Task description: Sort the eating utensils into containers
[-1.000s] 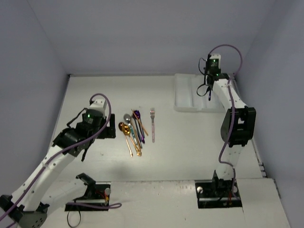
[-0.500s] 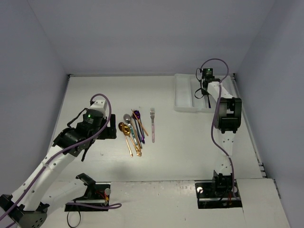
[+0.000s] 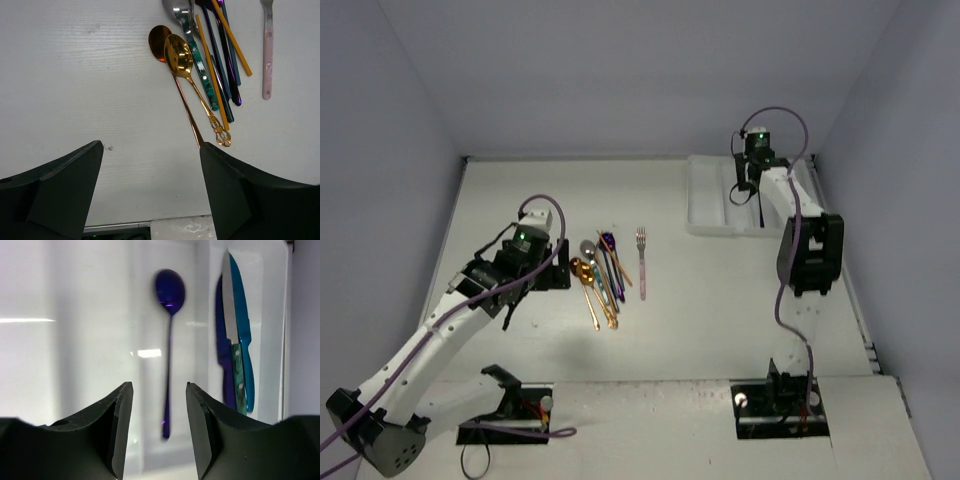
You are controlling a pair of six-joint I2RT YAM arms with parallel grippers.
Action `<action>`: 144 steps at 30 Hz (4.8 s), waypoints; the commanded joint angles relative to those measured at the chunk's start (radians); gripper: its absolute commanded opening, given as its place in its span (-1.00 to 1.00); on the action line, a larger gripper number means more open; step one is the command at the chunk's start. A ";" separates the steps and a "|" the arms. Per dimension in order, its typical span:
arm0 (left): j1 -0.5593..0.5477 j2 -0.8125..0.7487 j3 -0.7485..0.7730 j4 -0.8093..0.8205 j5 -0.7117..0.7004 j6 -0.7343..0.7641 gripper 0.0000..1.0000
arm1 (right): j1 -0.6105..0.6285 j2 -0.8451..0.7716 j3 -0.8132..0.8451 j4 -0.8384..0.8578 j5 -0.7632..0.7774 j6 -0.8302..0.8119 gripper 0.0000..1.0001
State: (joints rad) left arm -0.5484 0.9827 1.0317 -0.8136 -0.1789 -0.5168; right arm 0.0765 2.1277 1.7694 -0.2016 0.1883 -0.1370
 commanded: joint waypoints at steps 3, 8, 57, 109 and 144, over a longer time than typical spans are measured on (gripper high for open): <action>0.008 0.109 -0.002 0.067 -0.027 -0.088 0.27 | 0.321 -0.351 -0.242 0.035 -0.018 0.197 -0.14; 0.011 0.247 -0.051 0.182 0.016 -0.170 -0.13 | 0.494 -0.444 -0.426 0.045 0.061 0.359 -0.15; 0.096 0.484 -0.015 0.141 -0.199 -0.181 -1.00 | 0.684 -0.738 -0.697 0.074 -0.044 0.504 -0.16; 0.076 0.152 0.053 0.515 0.153 -0.326 0.13 | 0.688 -0.598 -0.472 0.238 -0.126 0.515 -1.00; 0.097 0.143 -0.191 0.276 0.094 -0.289 0.52 | -0.070 0.078 0.004 0.114 0.114 0.063 -0.23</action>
State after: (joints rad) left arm -0.4586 1.0959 0.7906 -0.5708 -0.0939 -0.7787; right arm 0.0135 2.2844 1.7401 -0.1021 0.2727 -0.0462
